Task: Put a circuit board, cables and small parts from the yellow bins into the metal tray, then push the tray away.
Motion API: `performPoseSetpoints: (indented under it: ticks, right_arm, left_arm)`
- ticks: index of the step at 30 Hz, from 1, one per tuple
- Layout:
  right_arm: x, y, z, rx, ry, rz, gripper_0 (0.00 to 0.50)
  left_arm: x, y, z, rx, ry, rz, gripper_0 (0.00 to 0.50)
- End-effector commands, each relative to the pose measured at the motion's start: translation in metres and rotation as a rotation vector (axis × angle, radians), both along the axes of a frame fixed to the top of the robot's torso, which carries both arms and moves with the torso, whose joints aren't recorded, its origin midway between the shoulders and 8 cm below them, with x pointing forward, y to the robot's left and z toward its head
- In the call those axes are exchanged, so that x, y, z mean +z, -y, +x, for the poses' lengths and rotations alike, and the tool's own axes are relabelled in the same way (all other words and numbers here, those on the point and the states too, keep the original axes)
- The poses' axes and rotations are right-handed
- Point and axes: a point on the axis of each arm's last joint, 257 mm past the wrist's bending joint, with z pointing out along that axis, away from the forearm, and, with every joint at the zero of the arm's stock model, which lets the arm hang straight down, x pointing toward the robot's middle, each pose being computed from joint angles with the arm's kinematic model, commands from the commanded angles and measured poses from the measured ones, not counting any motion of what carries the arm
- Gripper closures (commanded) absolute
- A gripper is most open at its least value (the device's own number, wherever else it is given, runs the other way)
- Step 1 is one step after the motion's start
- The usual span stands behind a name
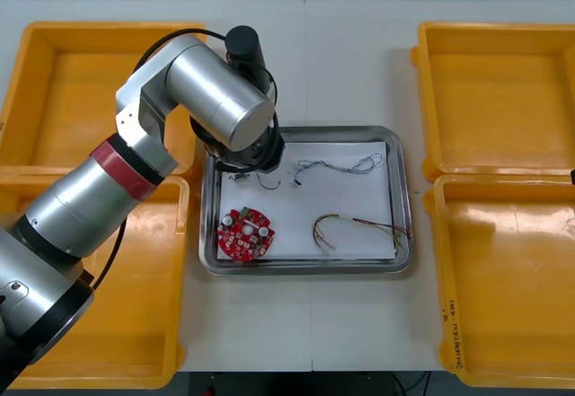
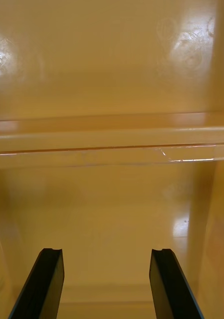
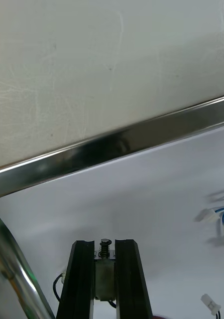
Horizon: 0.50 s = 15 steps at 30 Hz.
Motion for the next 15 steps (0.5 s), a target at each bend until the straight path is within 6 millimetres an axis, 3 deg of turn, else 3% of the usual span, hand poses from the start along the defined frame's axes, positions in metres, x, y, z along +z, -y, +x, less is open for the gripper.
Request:
performPoseSetpoints:
  ticks: [1,9,11,12,13,14,15]
  right_arm:
    - [0.0113,0.0111,-0.0023,-0.067,0.025,0.003,0.0]
    - [0.0085,0.0126,-0.0031,-0.075,0.018,-0.005,0.0]
    - [0.0082,0.0134,-0.003,-0.077,0.018,-0.009,0.0]
    - [0.0086,0.0137,-0.003,-0.078,0.019,-0.009,0.0]
    - [0.0082,0.0134,-0.003,-0.077,0.018,-0.009,0.0]
    - [0.0082,0.0134,-0.003,-0.077,0.018,-0.009,0.0]
    - [0.0067,0.0135,-0.004,-0.079,0.014,-0.009,0.0]
  left_arm:
    - [-0.0036,0.0191,-0.0079,0.026,-0.012,-0.051,0.496]
    - [-0.0045,0.0175,-0.0079,0.028,-0.011,-0.048,0.493]
    - [-0.0049,0.0171,-0.0078,0.029,-0.012,-0.048,0.444]
    - [-0.0037,0.0178,-0.0075,0.027,-0.009,-0.048,0.389]
    - [-0.0048,0.0162,-0.0075,0.031,-0.011,-0.047,0.268]
    - [-0.0037,0.0169,-0.0072,0.028,-0.009,-0.047,0.204]
    - [-0.004,0.0162,-0.0069,0.03,-0.009,-0.046,0.092]
